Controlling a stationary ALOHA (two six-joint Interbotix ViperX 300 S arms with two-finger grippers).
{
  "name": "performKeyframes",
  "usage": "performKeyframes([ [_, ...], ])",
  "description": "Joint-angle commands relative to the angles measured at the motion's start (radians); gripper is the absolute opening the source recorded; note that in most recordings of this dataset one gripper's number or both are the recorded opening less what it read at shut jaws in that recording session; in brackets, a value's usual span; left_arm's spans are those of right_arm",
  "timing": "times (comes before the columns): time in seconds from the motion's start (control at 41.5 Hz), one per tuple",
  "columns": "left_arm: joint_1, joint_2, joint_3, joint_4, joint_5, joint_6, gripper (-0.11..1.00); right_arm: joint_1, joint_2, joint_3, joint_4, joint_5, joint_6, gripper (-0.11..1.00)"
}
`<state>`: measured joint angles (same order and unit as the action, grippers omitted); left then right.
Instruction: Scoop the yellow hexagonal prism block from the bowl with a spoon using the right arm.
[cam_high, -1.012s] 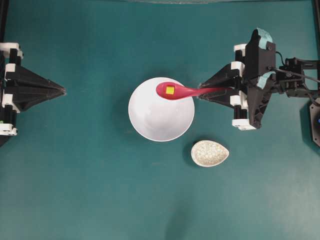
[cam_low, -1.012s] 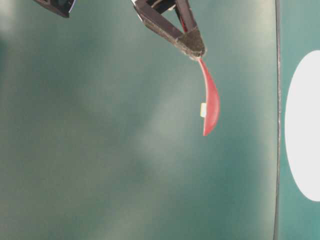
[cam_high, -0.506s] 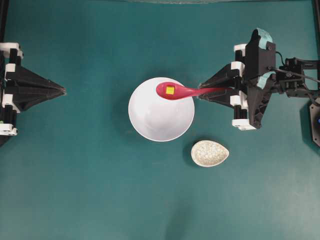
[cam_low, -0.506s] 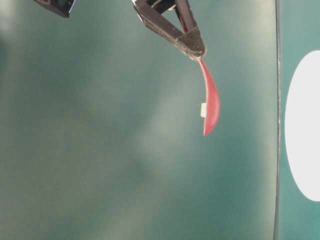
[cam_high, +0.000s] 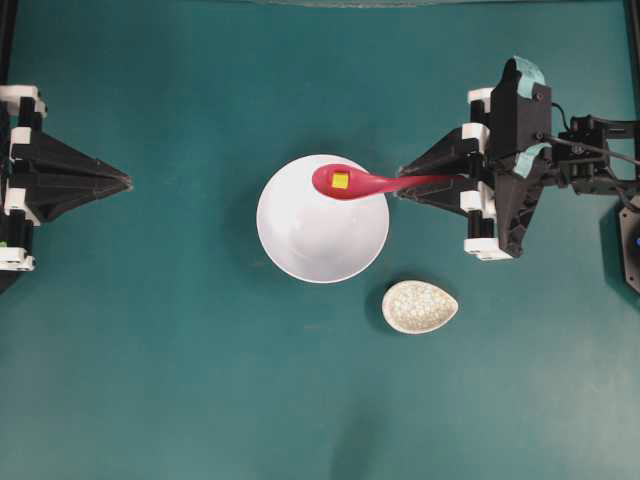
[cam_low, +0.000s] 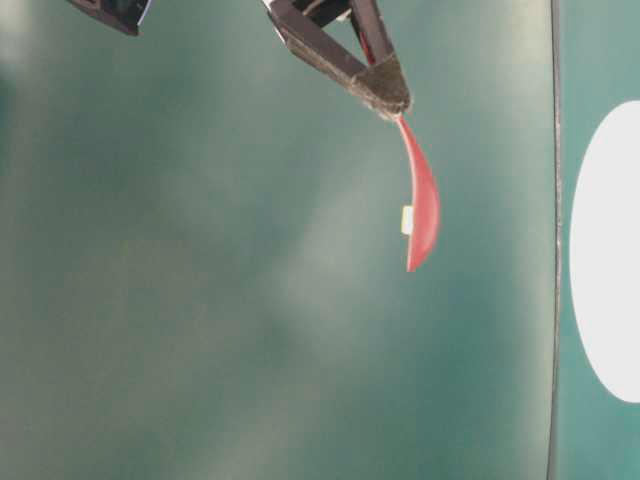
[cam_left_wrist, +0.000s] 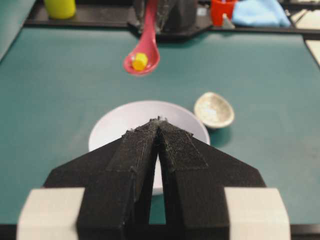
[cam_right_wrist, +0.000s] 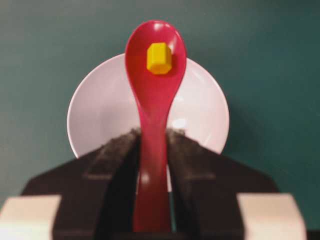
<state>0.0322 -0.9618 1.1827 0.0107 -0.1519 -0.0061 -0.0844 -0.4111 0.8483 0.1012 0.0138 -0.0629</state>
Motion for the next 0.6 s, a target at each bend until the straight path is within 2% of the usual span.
performKeyframes([
  [0.0, 0.002, 0.009, -0.021, 0.003, -0.008, 0.002, 0.02, 0.002, -0.008, -0.011, -0.002, -0.011, -0.002, 0.25],
  [0.578, 0.002, 0.009, -0.021, 0.003, -0.012, 0.0, 0.02, 0.002, -0.009, -0.011, -0.002, -0.006, -0.002, 0.25],
])
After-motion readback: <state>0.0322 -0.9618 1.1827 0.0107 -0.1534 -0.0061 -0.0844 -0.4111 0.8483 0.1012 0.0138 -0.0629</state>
